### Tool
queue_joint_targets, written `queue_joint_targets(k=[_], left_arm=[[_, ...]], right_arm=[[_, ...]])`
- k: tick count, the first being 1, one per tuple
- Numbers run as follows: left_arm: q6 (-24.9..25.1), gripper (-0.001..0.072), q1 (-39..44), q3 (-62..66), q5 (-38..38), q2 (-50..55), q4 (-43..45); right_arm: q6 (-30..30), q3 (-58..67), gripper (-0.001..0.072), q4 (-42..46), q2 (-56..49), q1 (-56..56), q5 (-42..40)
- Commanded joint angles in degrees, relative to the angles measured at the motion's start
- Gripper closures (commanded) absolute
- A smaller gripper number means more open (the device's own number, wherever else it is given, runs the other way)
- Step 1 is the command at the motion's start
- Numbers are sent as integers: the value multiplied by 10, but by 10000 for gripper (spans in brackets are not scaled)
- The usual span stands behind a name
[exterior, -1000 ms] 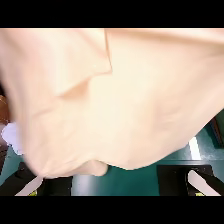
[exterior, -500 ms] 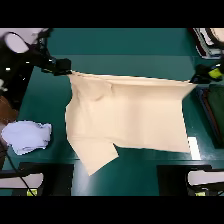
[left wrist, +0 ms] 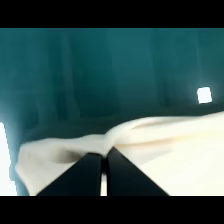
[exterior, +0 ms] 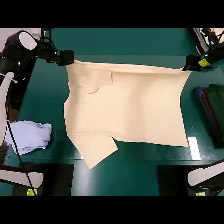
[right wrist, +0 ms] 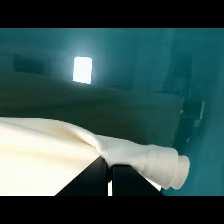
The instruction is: Fold the shirts.
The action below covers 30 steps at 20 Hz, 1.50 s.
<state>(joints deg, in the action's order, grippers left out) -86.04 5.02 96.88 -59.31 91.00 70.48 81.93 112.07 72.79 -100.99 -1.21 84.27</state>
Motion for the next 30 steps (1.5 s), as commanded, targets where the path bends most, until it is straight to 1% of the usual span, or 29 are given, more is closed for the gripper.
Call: queue_joint_targets(k=[1, 3, 6, 9, 11, 12, 13, 14, 15, 17, 19, 20, 22, 25, 27, 30], left_arm=[[1, 684, 0, -7, -94, -1, 23], [5, 684, 0, -53, -101, -1, 24], [10, 683, 0, -142, -76, -1, 14], [11, 683, 0, -208, -45, -1, 2], [3, 680, 0, -218, -47, -1, 2], [3, 508, 0, -218, -48, -4, 0], [-2, 211, 0, -217, -53, -10, 0], [-10, 170, 0, -217, -57, -24, 0], [-10, 168, 0, -217, -71, -43, 3], [-10, 168, 0, -244, -99, -98, 43], [-14, 167, 0, -323, -112, -171, 62], [-22, 167, 0, -376, -115, -212, 58], [-28, 167, 0, -480, -114, -289, 38], [-60, 167, 0, -609, -112, -388, 10], [-71, 167, 0, -662, -111, -424, -10], [-69, 167, 0, -704, -84, -429, -70]], right_arm=[[0, -67, 698, 45, 40, 8, -9], [0, -165, 699, 49, 77, 10, -47], [0, -289, 698, 48, 117, 19, -108], [0, -360, 696, 48, 138, 31, -145], [0, -377, 695, 47, 146, 34, -149], [0, -379, 688, 37, 150, 34, -146], [0, -379, 489, 17, 154, 32, -143], [0, -379, 273, -4, 162, 25, -139], [-2, -379, 269, -27, 175, 16, -129], [-27, -393, 269, -65, 216, -7, -99], [-40, -439, 269, -99, 278, -37, -70], [-41, -463, 270, -114, 308, -50, -63], [-43, -504, 270, -129, 361, -71, -63], [-51, -539, 270, -132, 414, -80, -63], [-51, -543, 270, -132, 431, -77, -65], [-51, -543, 270, -133, 441, -77, -67]])
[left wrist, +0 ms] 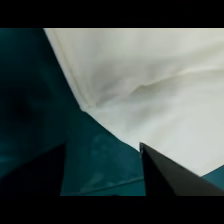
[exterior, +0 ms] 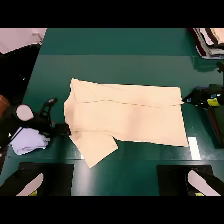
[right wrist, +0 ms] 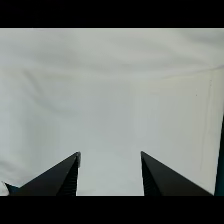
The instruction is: Fold the shirts.
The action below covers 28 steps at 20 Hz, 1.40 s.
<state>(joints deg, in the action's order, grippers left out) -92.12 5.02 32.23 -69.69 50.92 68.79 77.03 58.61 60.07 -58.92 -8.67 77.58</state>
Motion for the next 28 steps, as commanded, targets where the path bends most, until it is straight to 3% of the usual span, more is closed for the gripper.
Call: queue_joint_targets(k=[1, 11, 12, 13, 14, 15, 16, 21, 22, 23, 28], left_arm=[[-2, 168, 0, -67, 35, -28, -75], [19, 169, 0, -118, 136, -27, -160], [25, 228, 0, -118, 140, -27, -170], [27, 436, 0, -118, 139, -27, -172], [41, 564, 0, -118, 137, -27, -174], [52, 654, 0, -117, 136, -27, -178], [58, 683, 0, -116, 128, -27, -180], [81, 684, 0, -70, 56, -32, -148], [86, 684, 0, -64, 56, -32, -150], [86, 684, 0, -59, 57, -32, -151], [97, 683, 0, -56, 57, -32, -152]], right_arm=[[-2, -8, 271, -5, 20, -2, 0], [-2, -8, 273, -19, 20, -2, 4], [-2, -8, 273, -31, 21, -2, 4], [-2, -8, 273, -36, 21, -2, 5], [-2, -9, 273, -34, 21, -2, 5], [-2, -9, 273, -30, 21, -3, 11], [-2, -9, 272, -19, 21, -8, 23], [16, -115, 270, 115, 48, -109, 78], [16, -152, 234, 136, 54, -143, 85], [16, -186, 174, 139, 54, -174, 87], [36, -280, 223, 103, -5, -238, 53]])
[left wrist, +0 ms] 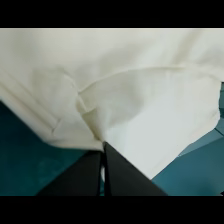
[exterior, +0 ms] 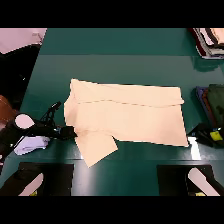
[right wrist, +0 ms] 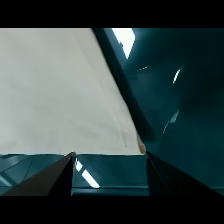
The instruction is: Fold the shirts.
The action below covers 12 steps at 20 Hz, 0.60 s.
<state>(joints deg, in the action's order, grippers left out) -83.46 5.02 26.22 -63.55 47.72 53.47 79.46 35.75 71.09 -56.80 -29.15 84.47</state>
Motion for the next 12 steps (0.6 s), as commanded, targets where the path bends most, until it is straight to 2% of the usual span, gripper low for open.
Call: queue_joint_targets(k=[1, 4, 6, 7, 9, 12], left_arm=[[10, 684, 0, 4, -5, 0, 1], [10, 683, 0, 5, -3, 0, 1], [10, 684, 0, 5, -4, 0, 3], [10, 684, 0, 7, -9, 0, 4], [8, 685, 0, 23, -38, 0, 25], [-6, 686, 0, 52, -99, -13, 66]], right_arm=[[12, -59, 223, -22, -40, -33, -30], [12, -68, 242, -73, -73, -33, -76], [10, -57, 406, -81, -84, -20, -84], [10, -47, 447, -80, -84, -7, -83], [1, -25, 693, -79, -75, 33, -73], [0, 5, 696, -25, -34, 103, -36]])
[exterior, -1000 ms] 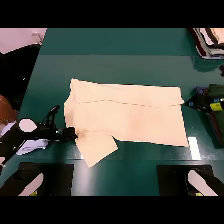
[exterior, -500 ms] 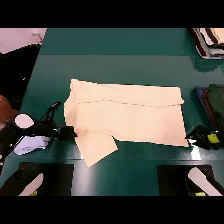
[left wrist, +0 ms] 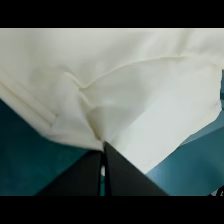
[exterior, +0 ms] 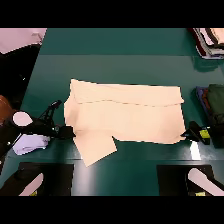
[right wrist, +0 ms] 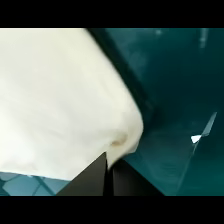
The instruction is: Fold the shirts.
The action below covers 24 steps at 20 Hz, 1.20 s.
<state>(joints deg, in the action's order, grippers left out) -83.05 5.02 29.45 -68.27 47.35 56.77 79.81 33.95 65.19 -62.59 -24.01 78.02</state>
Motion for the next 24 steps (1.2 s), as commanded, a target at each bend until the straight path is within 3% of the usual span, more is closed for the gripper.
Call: queue_joint_targets(k=[1, 6, 8, 12, 18, 24], left_arm=[[-18, 686, 0, 19, -68, -32, 42], [-99, 686, 0, 29, -229, -179, 26], [-106, 686, 0, 62, -266, -188, 24], [-83, 685, 0, 113, -154, -125, 78], [-21, 683, 0, 215, 45, 114, 127], [-5, 683, 0, 315, 149, 280, 125]], right_arm=[[-2, 30, 696, 62, 48, 75, 46], [14, 80, 697, 155, 177, 121, 177], [27, 111, 697, 171, 214, 134, 186], [28, 169, 698, 170, 161, 187, 128], [30, 320, 698, 168, -83, 231, 37], [26, 448, 695, 106, -261, 237, 26]])
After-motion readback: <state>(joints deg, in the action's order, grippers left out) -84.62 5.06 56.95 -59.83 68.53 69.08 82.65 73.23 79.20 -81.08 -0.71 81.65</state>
